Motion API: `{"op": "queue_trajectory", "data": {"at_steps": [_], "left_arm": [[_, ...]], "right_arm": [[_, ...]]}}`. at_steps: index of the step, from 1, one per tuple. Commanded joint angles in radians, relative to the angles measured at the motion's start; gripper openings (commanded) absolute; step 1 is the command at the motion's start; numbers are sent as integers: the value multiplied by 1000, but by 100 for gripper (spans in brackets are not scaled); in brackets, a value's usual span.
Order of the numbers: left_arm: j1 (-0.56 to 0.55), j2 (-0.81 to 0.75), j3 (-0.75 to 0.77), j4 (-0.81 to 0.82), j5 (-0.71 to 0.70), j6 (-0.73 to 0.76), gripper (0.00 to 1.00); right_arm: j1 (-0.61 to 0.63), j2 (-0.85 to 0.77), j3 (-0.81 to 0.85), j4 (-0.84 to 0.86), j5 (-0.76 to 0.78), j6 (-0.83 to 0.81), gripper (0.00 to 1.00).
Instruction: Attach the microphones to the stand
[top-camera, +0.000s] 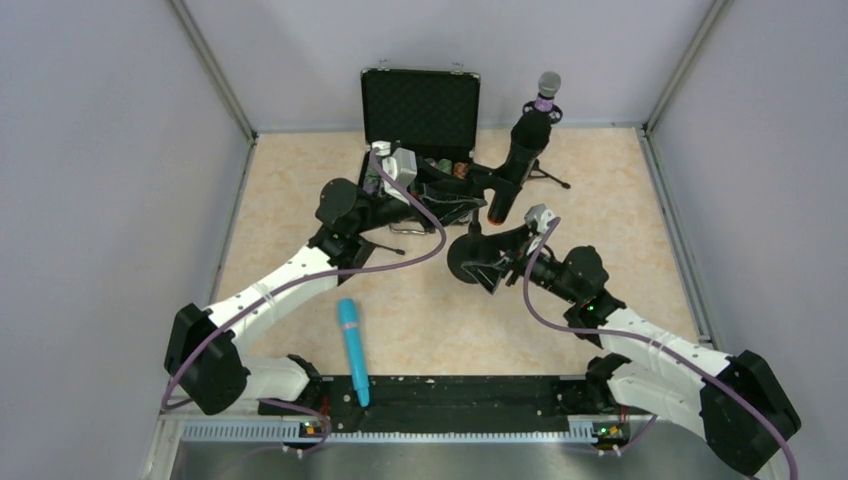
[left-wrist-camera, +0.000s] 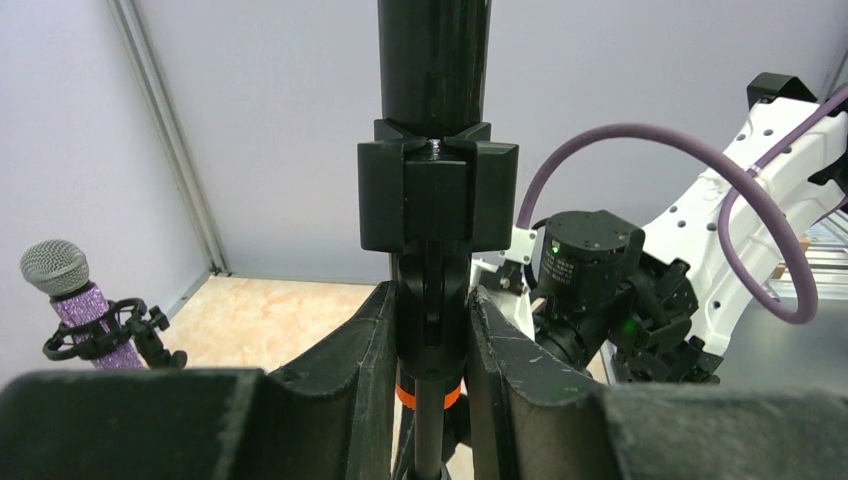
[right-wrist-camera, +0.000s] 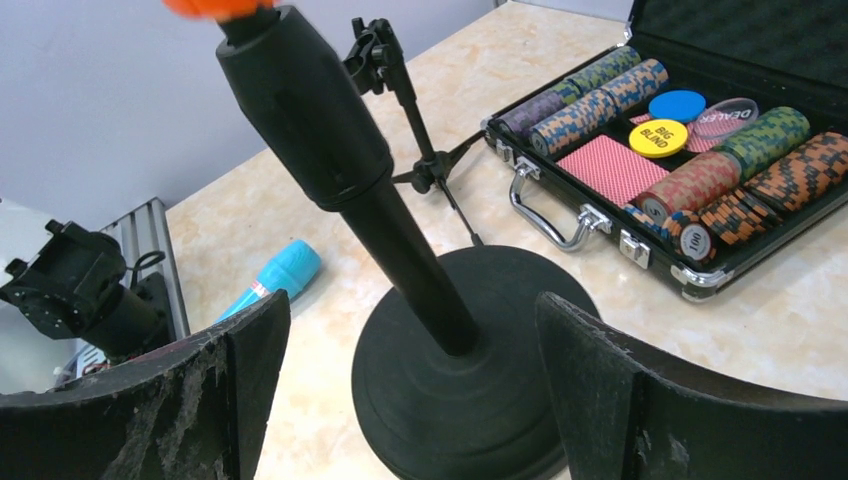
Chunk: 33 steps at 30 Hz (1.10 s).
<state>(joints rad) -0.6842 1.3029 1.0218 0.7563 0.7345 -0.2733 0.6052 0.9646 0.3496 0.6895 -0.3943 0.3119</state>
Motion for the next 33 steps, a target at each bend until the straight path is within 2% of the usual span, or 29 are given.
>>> {"op": "queue_trajectory", "data": {"at_steps": [1,11,20,27,33], "left_arm": [[-15,0,78,193,-34,-47,0],[-52,17,77,223,-80,-50,0],[-54,11,66,267,-129,-65,0],[-54,0,29,265,-149,-55,0],[-54,-26,-27,238,-173,-24,0]], "right_arm": [[23,29,21,102,35,0,87],[80,57,58,-28,172,-142,83],[222,89,14,-100,379,-306,81],[240,87,10,-114,432,-306,82],[240,5,44,-186,440,-288,87]]}}
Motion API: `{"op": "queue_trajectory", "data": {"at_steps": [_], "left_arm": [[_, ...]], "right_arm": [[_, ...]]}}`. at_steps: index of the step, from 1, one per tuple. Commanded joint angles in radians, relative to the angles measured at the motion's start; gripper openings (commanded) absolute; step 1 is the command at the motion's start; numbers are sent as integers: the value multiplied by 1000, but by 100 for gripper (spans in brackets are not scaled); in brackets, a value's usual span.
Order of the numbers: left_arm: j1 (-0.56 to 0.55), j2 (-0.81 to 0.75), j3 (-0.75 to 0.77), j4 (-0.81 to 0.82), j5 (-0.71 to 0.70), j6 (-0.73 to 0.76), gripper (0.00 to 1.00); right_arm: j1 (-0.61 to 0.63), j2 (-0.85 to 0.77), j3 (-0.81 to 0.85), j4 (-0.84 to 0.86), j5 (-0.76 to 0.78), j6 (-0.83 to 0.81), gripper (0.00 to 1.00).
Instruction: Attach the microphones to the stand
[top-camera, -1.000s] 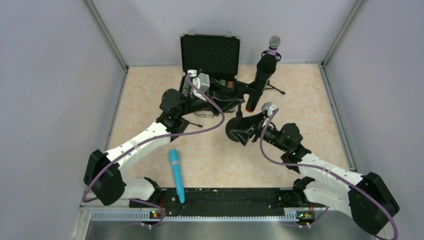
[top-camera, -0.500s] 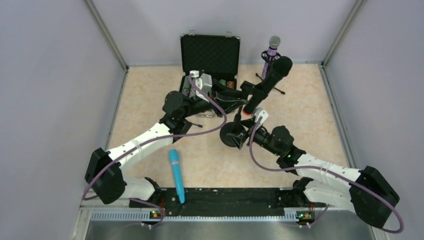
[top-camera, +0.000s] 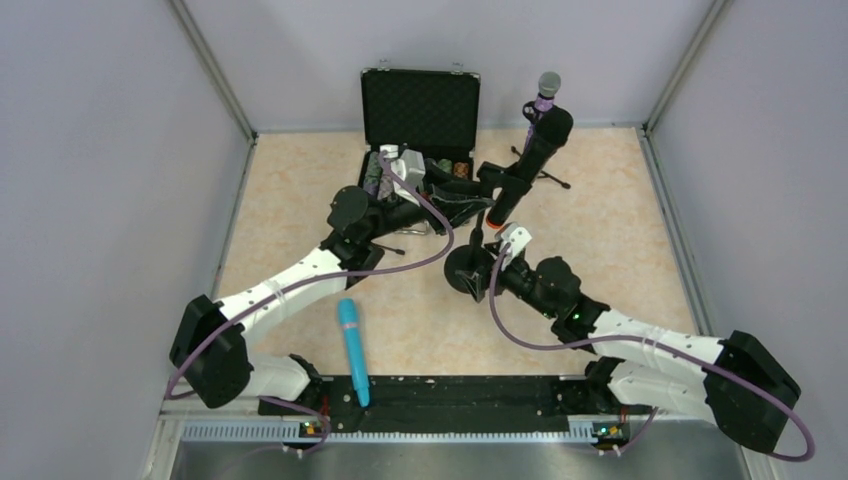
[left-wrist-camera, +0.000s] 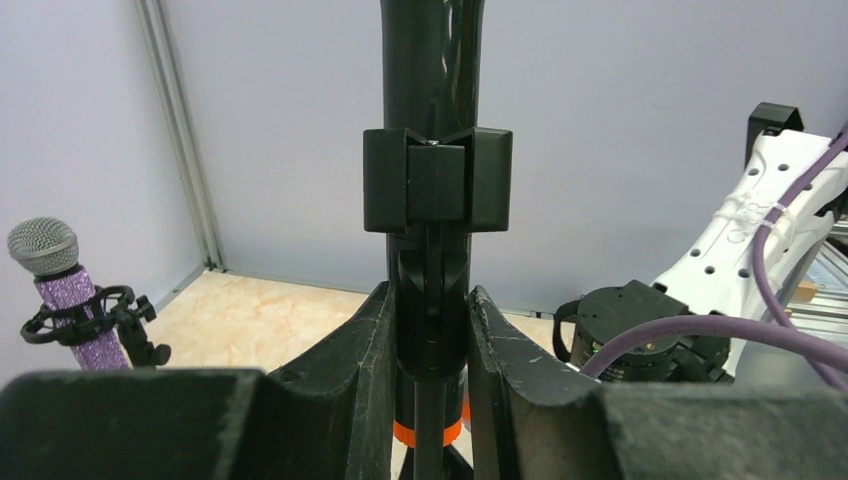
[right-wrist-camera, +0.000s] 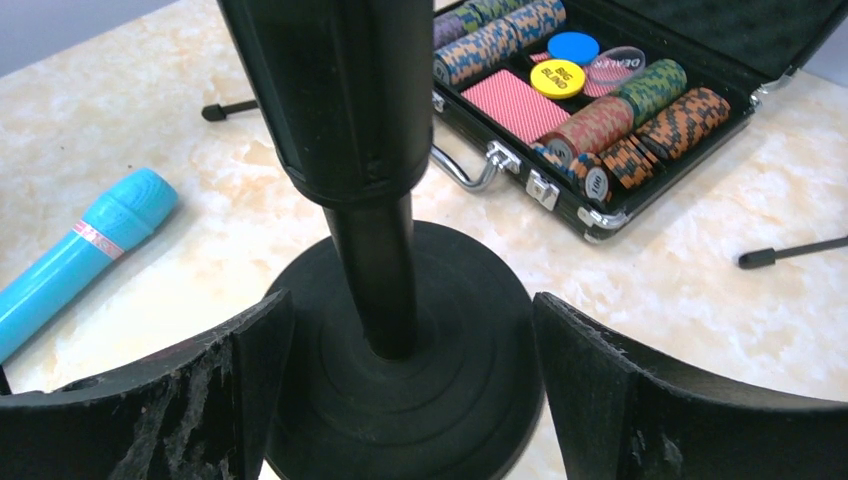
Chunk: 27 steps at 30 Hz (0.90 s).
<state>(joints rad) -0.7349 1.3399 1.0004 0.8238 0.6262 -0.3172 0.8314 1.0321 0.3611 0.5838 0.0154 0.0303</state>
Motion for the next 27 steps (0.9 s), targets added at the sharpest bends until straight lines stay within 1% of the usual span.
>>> {"op": "queue_trajectory", "data": {"at_steps": [1,4,8,12,16,19,21,25,27], "left_arm": [[-3,-70,-16,160,-71,29,0],[-2,-86,-50,132,-91,55,0],[-2,-102,-96,114,-117,76,0],[-1,-104,-146,122,-142,84,0],[-1,-89,-193,162,-164,72,0],[0,-64,-233,232,-164,75,0],[-1,-42,-270,311,-159,89,0],[-1,38,-344,567,-162,99,0],[-1,76,-368,667,-160,81,0]], "right_arm": [[14,-81,41,-99,32,5,88],[14,-148,64,-162,24,30,92],[14,-236,81,-246,3,56,95],[14,-317,91,-333,2,85,96],[15,-364,99,-411,36,115,97],[14,-377,98,-436,45,140,97],[15,-379,94,-438,47,155,97],[14,-383,77,-423,43,166,97],[14,-384,74,-423,44,163,97]]}}
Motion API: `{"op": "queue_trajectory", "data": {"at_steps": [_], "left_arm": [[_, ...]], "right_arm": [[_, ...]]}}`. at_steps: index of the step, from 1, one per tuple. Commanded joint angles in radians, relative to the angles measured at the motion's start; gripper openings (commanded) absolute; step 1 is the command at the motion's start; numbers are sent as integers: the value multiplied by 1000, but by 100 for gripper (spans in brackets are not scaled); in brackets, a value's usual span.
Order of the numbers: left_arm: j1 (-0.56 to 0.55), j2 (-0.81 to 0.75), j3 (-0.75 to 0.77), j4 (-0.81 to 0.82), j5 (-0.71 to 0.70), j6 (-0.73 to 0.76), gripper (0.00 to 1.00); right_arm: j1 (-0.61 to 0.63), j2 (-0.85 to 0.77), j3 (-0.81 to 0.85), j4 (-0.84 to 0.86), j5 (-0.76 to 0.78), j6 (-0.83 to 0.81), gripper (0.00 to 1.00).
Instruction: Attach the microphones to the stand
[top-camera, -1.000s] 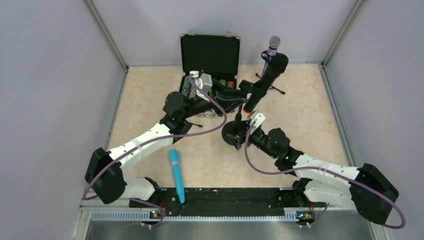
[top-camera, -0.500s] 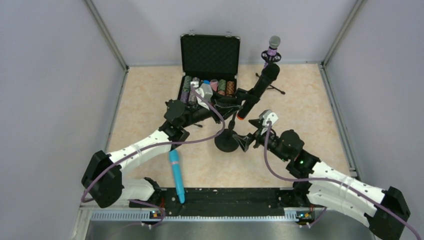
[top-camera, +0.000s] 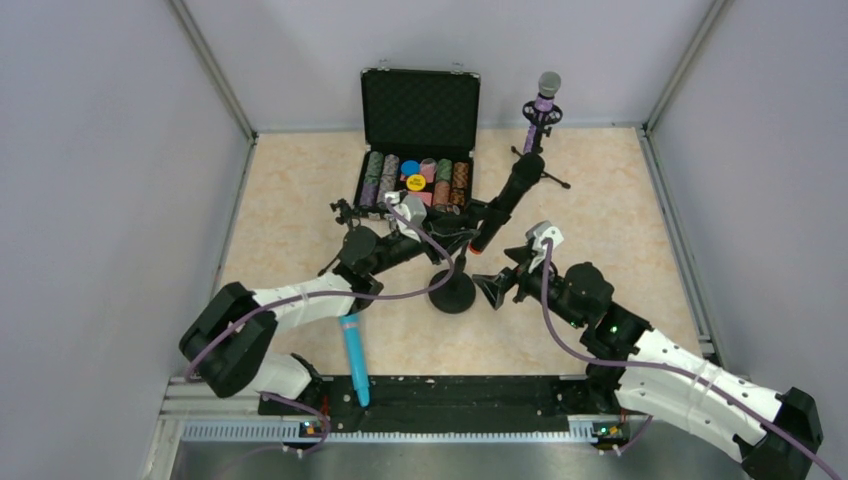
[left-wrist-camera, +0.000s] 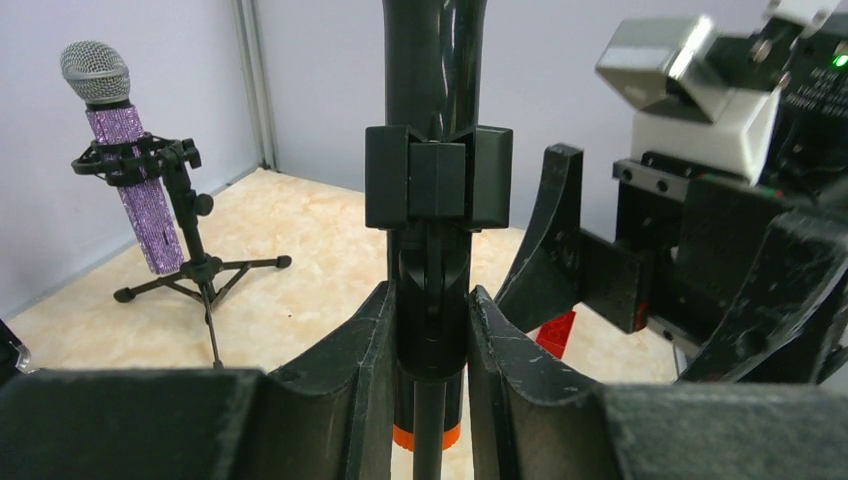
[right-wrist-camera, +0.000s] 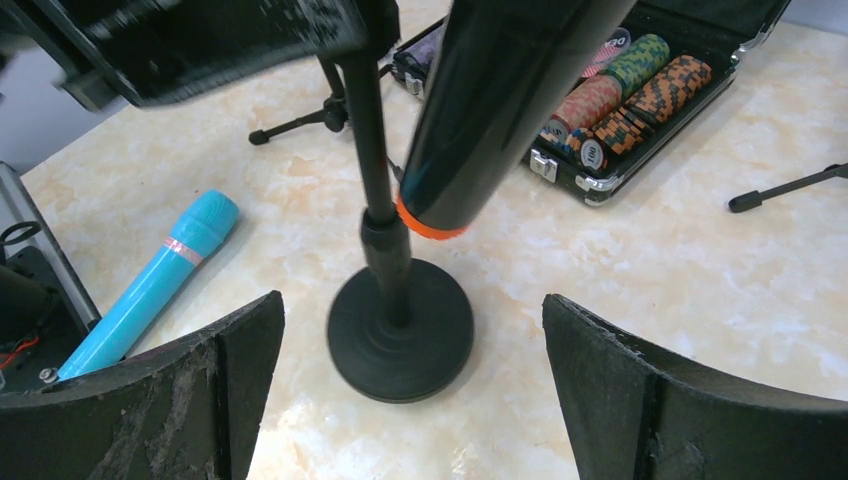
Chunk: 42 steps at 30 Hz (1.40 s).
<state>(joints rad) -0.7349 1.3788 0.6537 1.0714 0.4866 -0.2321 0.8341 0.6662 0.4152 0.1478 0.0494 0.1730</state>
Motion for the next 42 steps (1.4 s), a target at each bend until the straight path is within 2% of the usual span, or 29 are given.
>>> {"op": "queue_trajectory", "data": {"at_steps": [1,4,14,17,21,26,30,34,38,42], "left_arm": [[0,56,-30,463,-13,-9,0],[0,97,-50,545,6,-24,0],[2,60,-128,502,0,40,0],[2,27,-153,444,14,60,16],[2,-36,-199,370,22,95,49],[2,-125,-212,218,17,173,69],[1,-186,-174,51,-3,223,78],[2,-200,-123,-73,-45,223,81],[2,-178,-85,-101,-62,195,81],[2,-138,-48,-104,-54,161,73]], "right_arm": [[11,-19,18,13,10,18,97],[11,-17,16,12,13,6,98],[11,11,-10,41,12,3,98],[11,27,-7,51,4,3,99],[11,57,10,47,-33,-22,99],[11,83,15,61,-44,-24,99],[11,92,17,70,-45,-22,99],[11,98,23,69,-44,-23,99],[12,98,28,68,-45,-22,99],[11,97,35,62,-45,-21,99]]}}
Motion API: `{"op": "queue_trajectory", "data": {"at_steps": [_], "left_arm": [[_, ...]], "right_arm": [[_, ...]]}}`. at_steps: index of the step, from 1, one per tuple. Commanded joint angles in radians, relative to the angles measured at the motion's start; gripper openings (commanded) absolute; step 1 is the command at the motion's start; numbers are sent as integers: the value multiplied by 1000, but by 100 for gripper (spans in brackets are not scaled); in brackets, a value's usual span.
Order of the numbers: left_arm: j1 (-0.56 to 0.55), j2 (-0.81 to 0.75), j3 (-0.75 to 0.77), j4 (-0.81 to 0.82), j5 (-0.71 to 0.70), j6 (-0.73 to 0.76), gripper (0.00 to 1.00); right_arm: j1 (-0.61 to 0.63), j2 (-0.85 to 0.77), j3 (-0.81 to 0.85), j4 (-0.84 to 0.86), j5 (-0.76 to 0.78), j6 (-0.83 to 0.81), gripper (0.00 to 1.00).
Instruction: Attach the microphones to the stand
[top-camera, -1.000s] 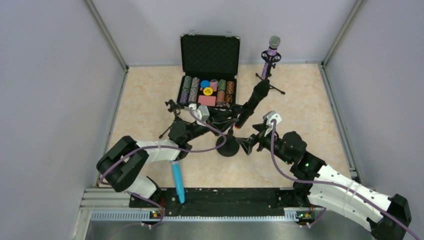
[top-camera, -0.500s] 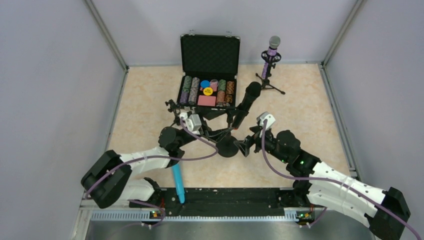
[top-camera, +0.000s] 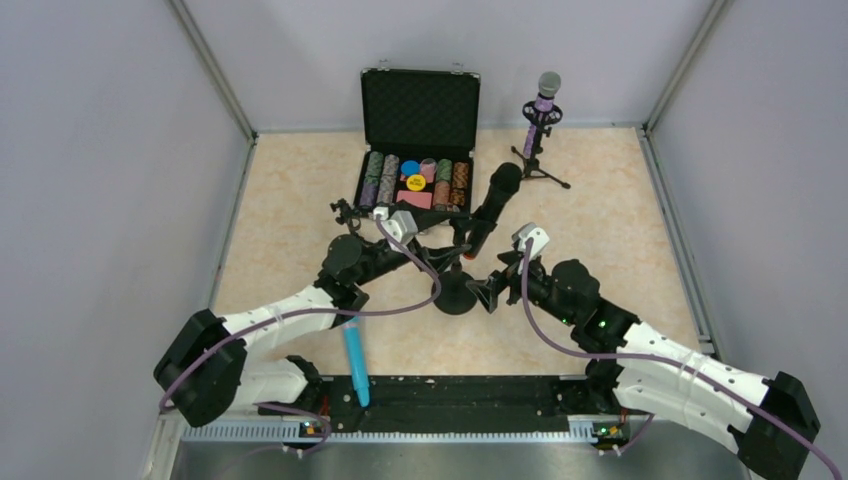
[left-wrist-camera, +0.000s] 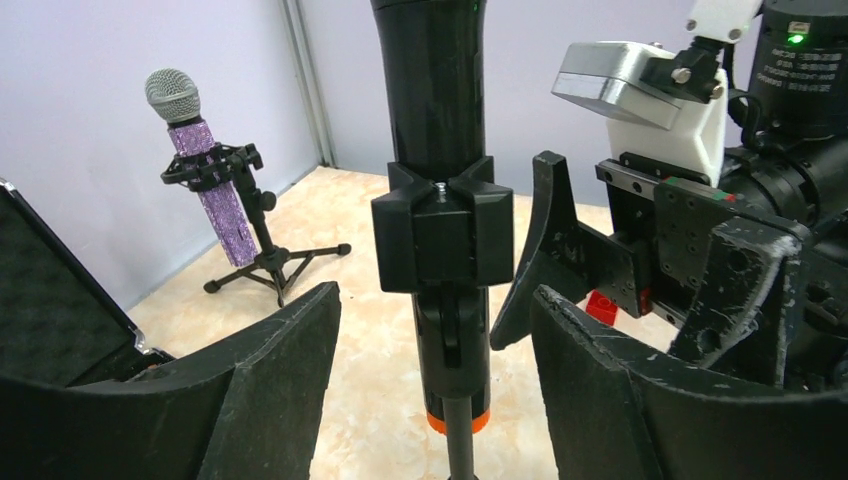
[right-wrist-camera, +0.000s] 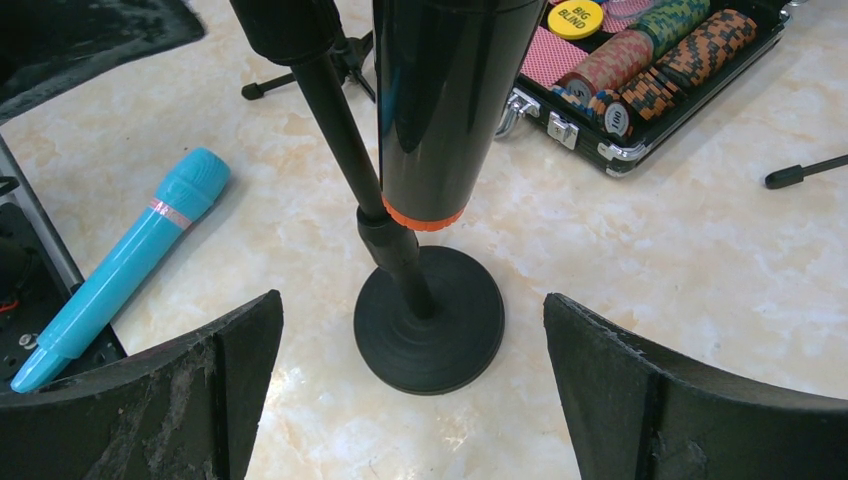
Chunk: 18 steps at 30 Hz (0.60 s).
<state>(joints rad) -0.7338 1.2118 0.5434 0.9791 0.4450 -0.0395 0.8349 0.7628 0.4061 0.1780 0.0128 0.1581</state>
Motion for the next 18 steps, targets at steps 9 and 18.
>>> {"op": "queue_trajectory", "data": {"at_steps": [9,18], "left_arm": [[1,91,120,-30,36,-56,41],[2,86,150,-126,80,-18,0]], "right_arm": [[10,-5,53,14,-27,1,99],[12,-23,53,13,-20,-5,99]]}}
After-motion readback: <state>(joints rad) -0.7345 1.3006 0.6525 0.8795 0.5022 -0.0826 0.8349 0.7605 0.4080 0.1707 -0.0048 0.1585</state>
